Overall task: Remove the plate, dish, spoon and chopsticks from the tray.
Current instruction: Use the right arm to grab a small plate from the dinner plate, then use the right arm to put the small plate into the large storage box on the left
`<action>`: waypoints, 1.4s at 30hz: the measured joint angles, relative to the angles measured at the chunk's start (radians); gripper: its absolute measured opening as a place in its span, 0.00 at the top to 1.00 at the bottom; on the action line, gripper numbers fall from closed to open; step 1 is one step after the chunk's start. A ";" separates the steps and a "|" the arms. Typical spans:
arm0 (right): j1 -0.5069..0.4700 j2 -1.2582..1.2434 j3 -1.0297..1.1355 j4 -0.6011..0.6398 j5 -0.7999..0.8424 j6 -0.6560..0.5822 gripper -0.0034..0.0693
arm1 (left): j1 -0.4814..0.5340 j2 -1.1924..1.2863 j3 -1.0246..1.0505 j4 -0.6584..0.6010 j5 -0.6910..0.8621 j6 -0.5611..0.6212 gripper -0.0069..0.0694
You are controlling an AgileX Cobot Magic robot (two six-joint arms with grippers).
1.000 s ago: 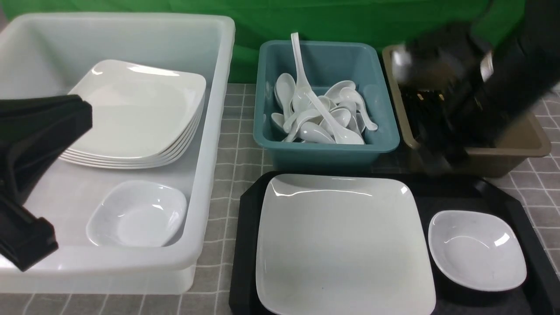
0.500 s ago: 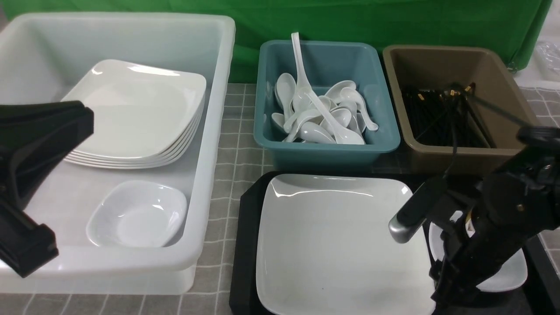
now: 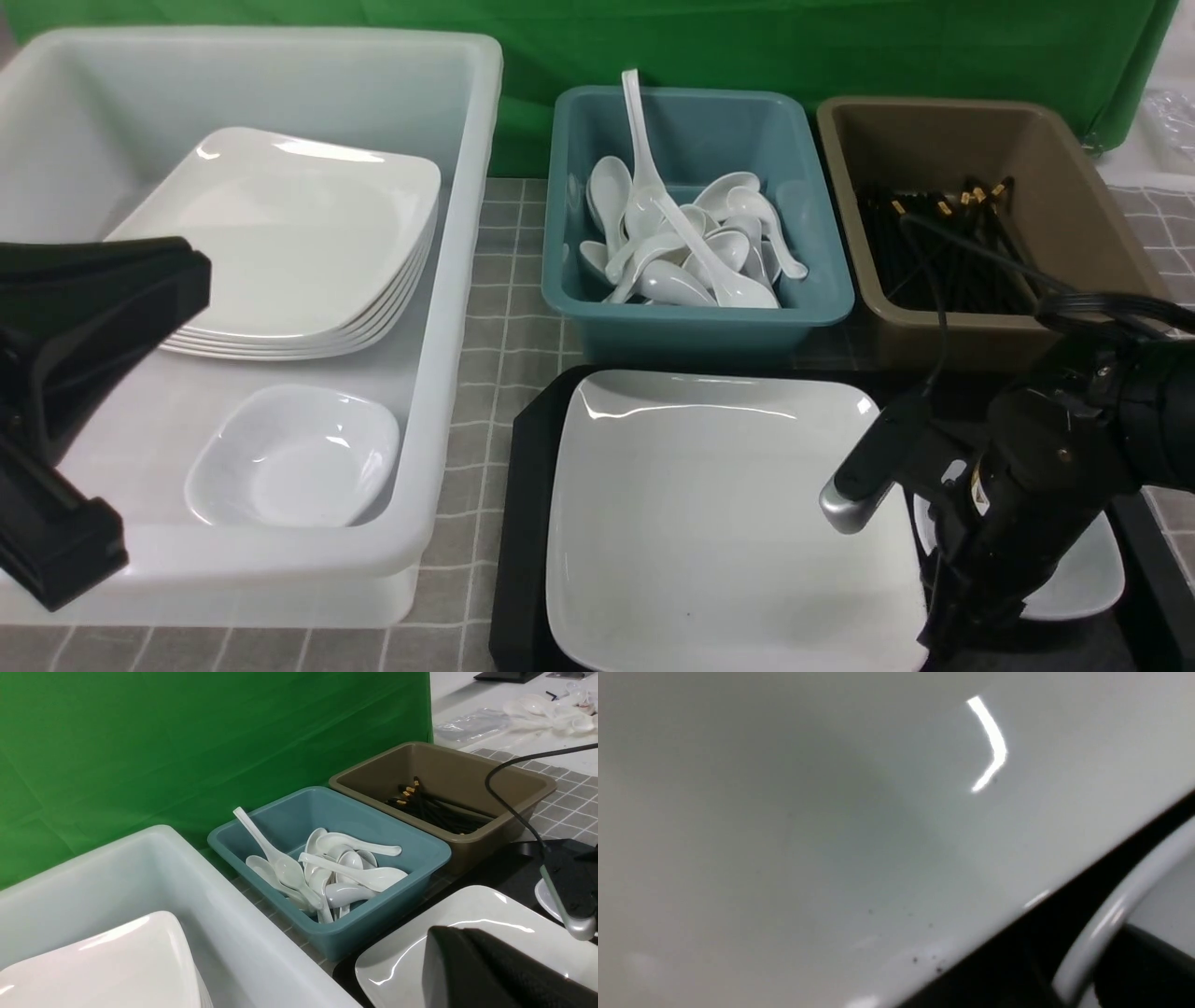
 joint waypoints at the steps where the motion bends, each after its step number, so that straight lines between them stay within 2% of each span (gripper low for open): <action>1: 0.000 -0.008 0.000 -0.008 0.007 0.000 0.61 | 0.000 0.000 0.000 0.000 0.000 0.000 0.90; 4: 0.000 -0.043 -0.006 -0.012 0.034 0.001 0.69 | 0.000 0.000 0.000 0.000 0.000 0.000 0.90; 6: 0.000 -0.103 -0.033 0.002 0.085 0.023 0.80 | 0.000 0.000 0.000 0.000 0.000 0.000 0.90; 8: 0.004 -0.162 -0.066 0.051 0.141 0.034 0.86 | 0.000 0.000 0.000 0.000 0.001 0.000 0.90; 13: 0.089 -0.313 -0.217 0.179 0.221 0.059 0.87 | 0.000 -0.002 -0.003 0.006 0.019 -0.019 0.90; 15: 0.167 -0.335 -0.326 0.216 0.223 0.061 0.87 | 0.000 -0.009 -0.025 0.050 0.060 -0.084 0.90; 18: 0.284 -0.315 -0.474 0.230 0.225 0.057 0.87 | 0.000 -0.035 -0.073 0.196 0.148 -0.241 0.90; 19: 0.364 -0.274 -0.579 0.234 0.225 0.036 0.87 | 0.000 -0.070 -0.108 0.335 0.247 -0.377 0.90; 20: 0.384 -0.261 -0.606 0.235 0.225 0.033 0.87 | 0.000 -0.075 -0.116 0.372 0.259 -0.411 0.90; 21: 0.455 -0.206 -0.701 0.238 0.224 0.002 0.87 | 0.000 -0.114 -0.141 0.510 0.353 -0.532 0.90; 25: 0.571 -0.009 -0.961 0.250 0.228 -0.091 0.87 | 0.000 -0.225 -0.160 0.705 0.523 -0.689 0.90; 29: 0.632 0.190 -1.178 0.251 0.241 -0.145 0.87 | 0.000 -0.331 -0.161 0.752 0.599 -0.747 0.90; 33: 0.643 0.402 -1.355 0.254 0.269 -0.190 0.87 | 0.000 -0.418 -0.163 0.760 0.637 -0.762 0.90; 42: 0.615 0.656 -1.502 0.249 0.266 -0.229 0.87 | 0.000 -0.438 -0.164 0.753 0.658 -0.751 0.90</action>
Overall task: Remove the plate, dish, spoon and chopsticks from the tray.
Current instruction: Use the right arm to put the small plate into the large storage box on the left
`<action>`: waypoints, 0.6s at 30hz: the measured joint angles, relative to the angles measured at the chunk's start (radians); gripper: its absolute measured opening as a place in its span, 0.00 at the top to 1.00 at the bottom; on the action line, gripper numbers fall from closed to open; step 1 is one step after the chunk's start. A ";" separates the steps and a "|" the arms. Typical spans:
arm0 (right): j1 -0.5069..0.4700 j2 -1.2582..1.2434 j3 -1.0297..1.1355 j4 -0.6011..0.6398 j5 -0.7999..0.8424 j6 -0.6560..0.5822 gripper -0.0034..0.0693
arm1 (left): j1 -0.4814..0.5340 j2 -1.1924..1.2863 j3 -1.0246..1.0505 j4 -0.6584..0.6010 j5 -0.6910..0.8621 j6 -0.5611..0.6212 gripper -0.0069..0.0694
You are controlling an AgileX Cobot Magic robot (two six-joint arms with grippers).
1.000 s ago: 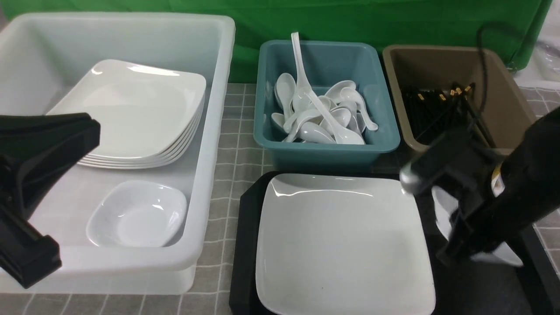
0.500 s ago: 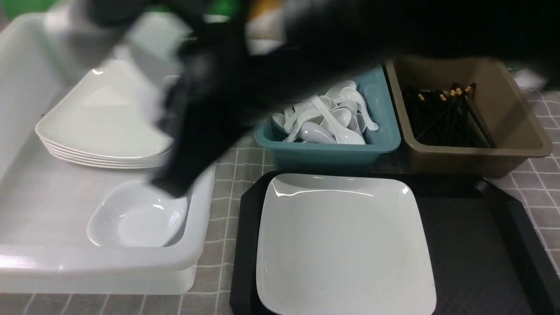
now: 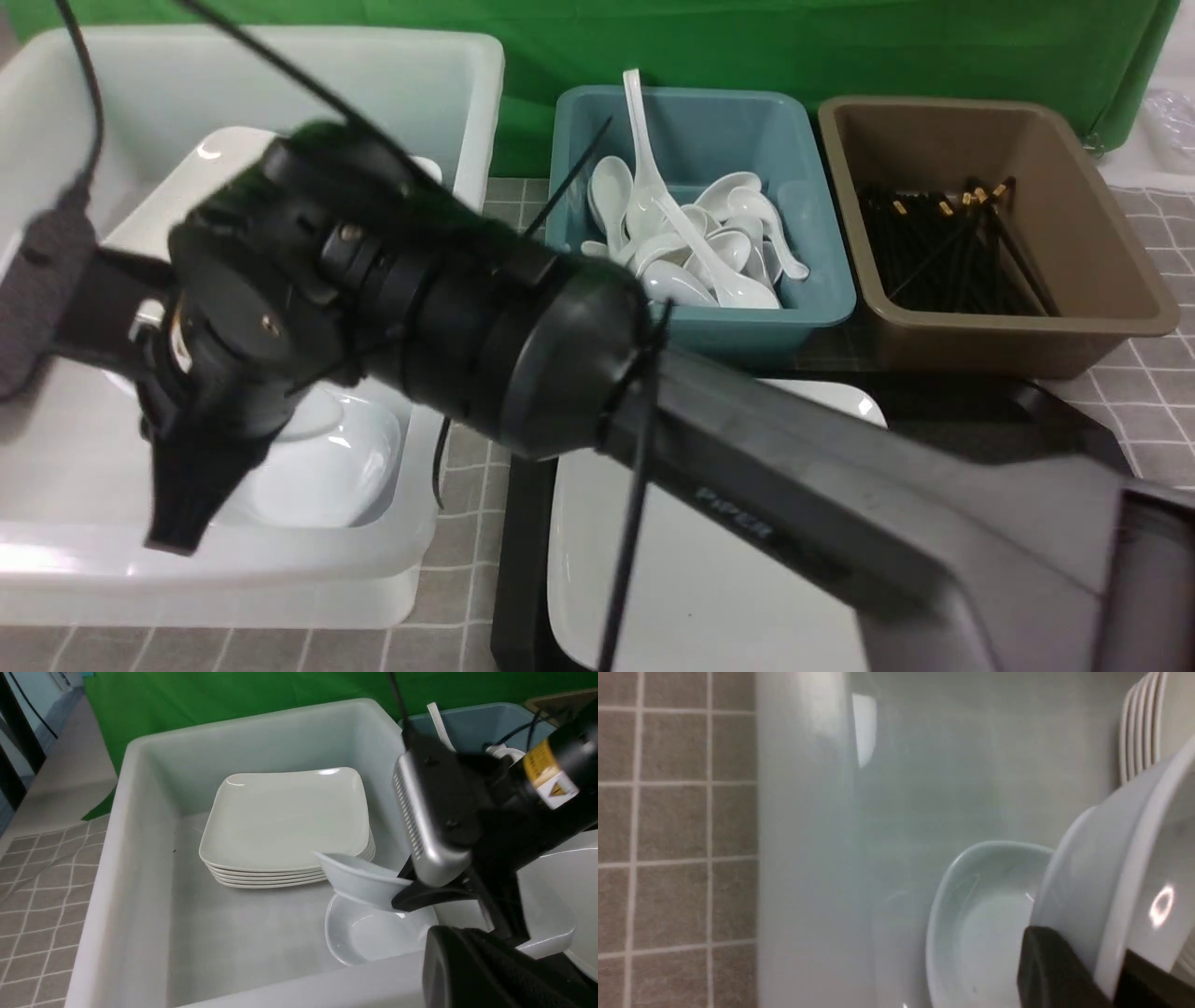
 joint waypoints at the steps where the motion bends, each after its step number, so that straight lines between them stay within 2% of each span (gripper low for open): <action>1: -0.007 0.021 -0.003 0.000 -0.001 -0.003 0.87 | 0.000 -0.001 0.000 -0.005 0.000 0.003 0.90; 12: -0.031 0.064 -0.013 0.005 -0.019 -0.006 0.85 | 0.000 -0.001 0.000 -0.022 0.000 0.008 0.90; 14: -0.031 0.064 -0.015 0.005 -0.019 -0.006 0.80 | 0.000 -0.001 0.000 -0.035 0.000 0.009 0.90; 17: -0.031 0.064 -0.016 0.005 -0.013 -0.006 0.67 | 0.000 -0.001 0.000 -0.048 0.000 0.021 0.90; 18: -0.031 0.064 -0.016 0.005 -0.011 -0.006 0.67 | 0.000 -0.001 0.000 -0.050 0.000 0.022 0.90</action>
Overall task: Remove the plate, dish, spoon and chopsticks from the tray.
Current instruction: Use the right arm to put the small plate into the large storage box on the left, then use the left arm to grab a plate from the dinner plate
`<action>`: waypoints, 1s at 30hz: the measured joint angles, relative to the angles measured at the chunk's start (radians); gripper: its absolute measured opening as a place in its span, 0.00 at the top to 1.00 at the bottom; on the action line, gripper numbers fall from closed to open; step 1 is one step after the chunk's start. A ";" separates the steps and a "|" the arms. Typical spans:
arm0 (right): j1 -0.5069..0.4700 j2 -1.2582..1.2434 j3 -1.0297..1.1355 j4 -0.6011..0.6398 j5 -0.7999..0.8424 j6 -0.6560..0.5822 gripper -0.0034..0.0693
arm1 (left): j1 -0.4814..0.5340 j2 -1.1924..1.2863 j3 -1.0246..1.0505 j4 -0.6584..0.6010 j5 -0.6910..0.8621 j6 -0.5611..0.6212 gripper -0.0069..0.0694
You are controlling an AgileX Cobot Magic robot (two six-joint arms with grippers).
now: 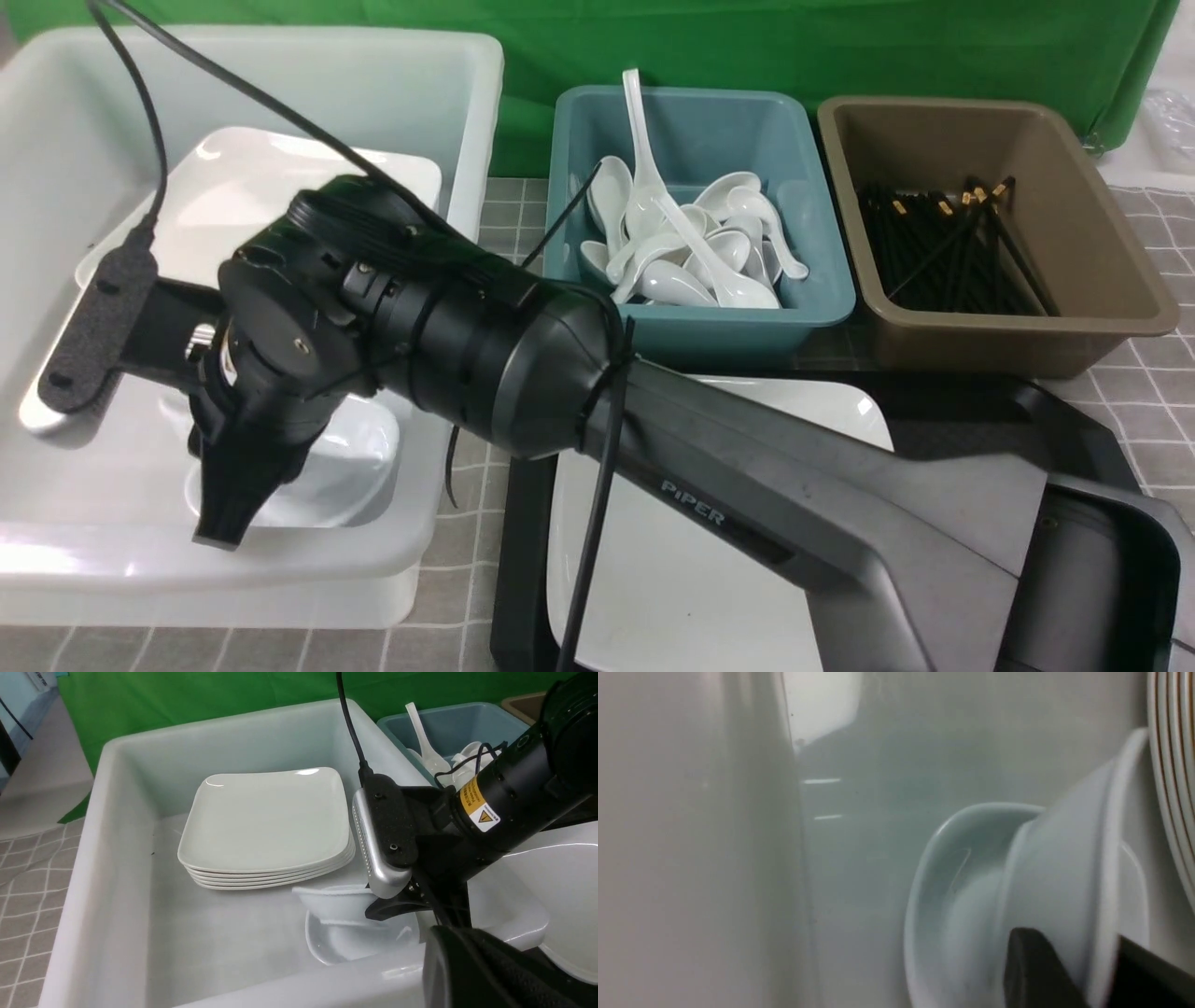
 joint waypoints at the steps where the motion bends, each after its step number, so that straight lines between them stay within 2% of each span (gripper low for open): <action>1: 0.000 0.001 -0.001 0.001 0.007 0.001 0.59 | 0.000 0.000 0.000 -0.006 0.000 0.000 0.90; 4: 0.000 0.001 -0.003 0.001 0.023 0.001 0.45 | 0.000 0.000 0.000 -0.015 0.000 0.003 0.90; 6: 0.000 0.001 -0.003 0.002 0.039 0.001 0.42 | 0.000 0.000 0.000 -0.015 0.000 0.004 0.90; 18: 0.006 -0.146 -0.044 -0.037 0.302 0.006 0.41 | 0.000 -0.002 0.000 -0.031 -0.026 0.007 0.90; 21: 0.006 -0.212 -0.044 -0.069 0.303 0.063 0.47 | 0.000 -0.002 0.000 -0.057 -0.051 0.007 0.90; 24: 0.006 -0.271 -0.040 -0.116 0.303 0.139 0.58 | 0.000 0.009 0.000 -0.077 -0.070 0.008 0.90; 27: 0.005 -0.418 0.060 -0.189 0.303 0.237 0.75 | 0.000 0.069 -0.001 -0.113 -0.066 0.052 0.90; 30: -0.010 -0.580 0.222 -0.205 0.303 0.309 0.83 | 0.000 0.156 -0.004 -0.181 -0.027 0.124 0.90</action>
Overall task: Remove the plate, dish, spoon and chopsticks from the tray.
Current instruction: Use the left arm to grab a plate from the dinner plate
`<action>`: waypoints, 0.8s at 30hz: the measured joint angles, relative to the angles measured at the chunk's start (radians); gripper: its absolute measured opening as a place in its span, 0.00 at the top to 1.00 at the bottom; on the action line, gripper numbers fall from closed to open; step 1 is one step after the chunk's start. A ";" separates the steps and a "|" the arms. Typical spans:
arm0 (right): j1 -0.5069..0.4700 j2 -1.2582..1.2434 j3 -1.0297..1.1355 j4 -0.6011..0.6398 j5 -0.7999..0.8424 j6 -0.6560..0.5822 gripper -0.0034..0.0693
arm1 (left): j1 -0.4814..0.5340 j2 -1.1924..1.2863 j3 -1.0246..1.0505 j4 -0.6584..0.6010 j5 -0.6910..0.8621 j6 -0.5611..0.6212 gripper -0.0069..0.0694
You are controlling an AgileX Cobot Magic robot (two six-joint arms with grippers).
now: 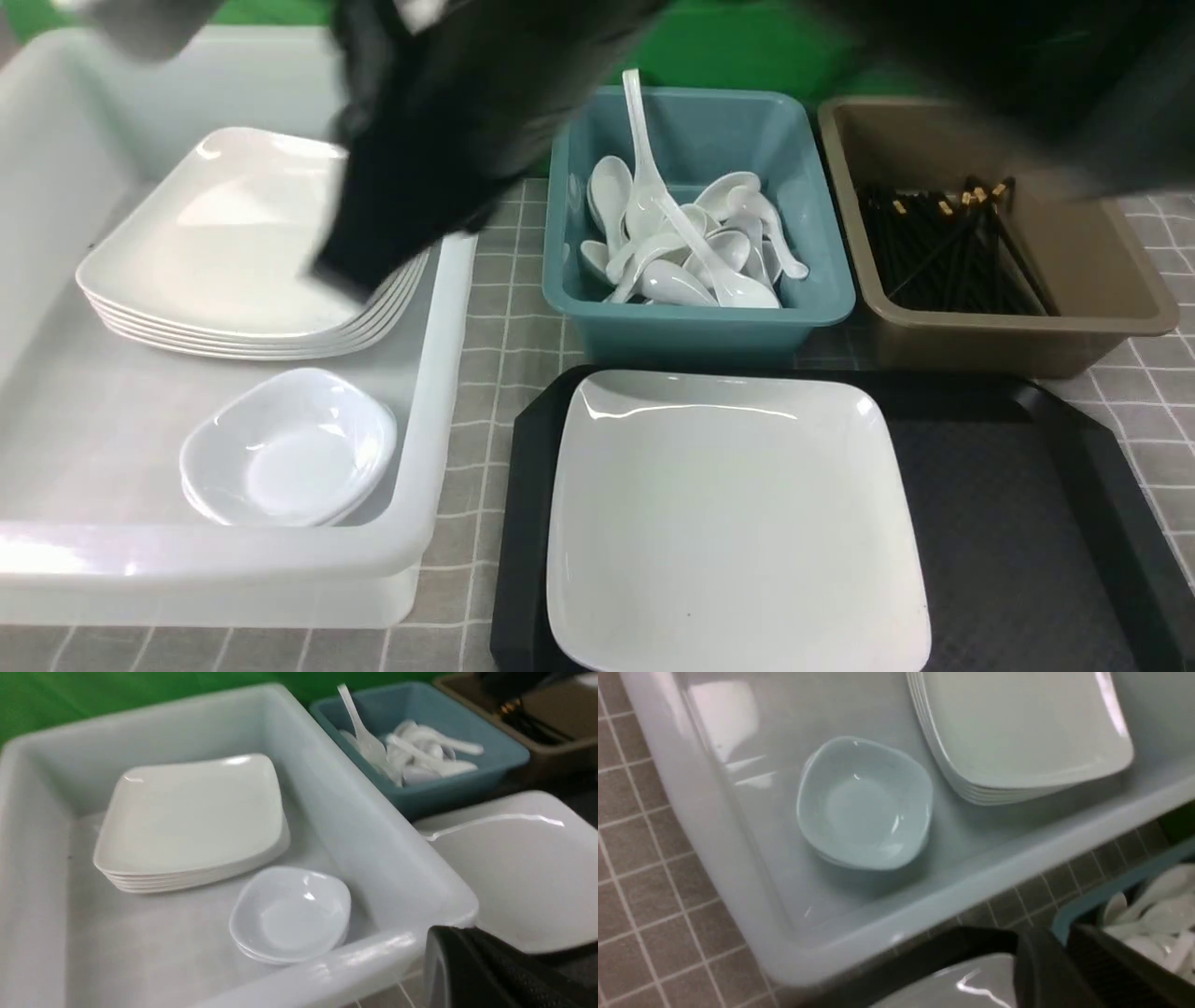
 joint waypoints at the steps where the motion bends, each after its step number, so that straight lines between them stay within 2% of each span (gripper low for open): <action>1: -0.004 -0.050 0.055 -0.005 0.000 0.017 0.84 | 0.000 0.038 0.000 -0.026 0.015 0.035 0.90; 5: -0.015 -0.284 0.354 -0.015 0.000 0.103 0.86 | -0.008 0.198 0.000 -0.174 0.024 0.227 0.90; 9: -0.015 -0.501 0.620 -0.015 0.000 0.202 0.86 | -0.085 0.338 0.000 -0.252 -0.031 0.366 0.90; 11: -0.015 -0.629 0.785 -0.015 0.000 0.270 0.86 | -0.144 0.433 -0.001 -0.249 -0.065 0.417 0.90; 18: -0.015 -0.979 1.141 -0.015 -0.009 0.451 0.86 | -0.399 0.790 -0.001 -0.157 -0.228 0.506 0.90; 21: -0.015 -1.103 1.227 -0.015 -0.010 0.502 0.86 | -0.479 0.947 -0.002 -0.139 -0.274 0.563 0.90; 24: -0.015 -1.210 1.277 -0.015 -0.011 0.530 0.86 | -0.516 1.070 -0.002 -0.106 -0.300 0.646 0.88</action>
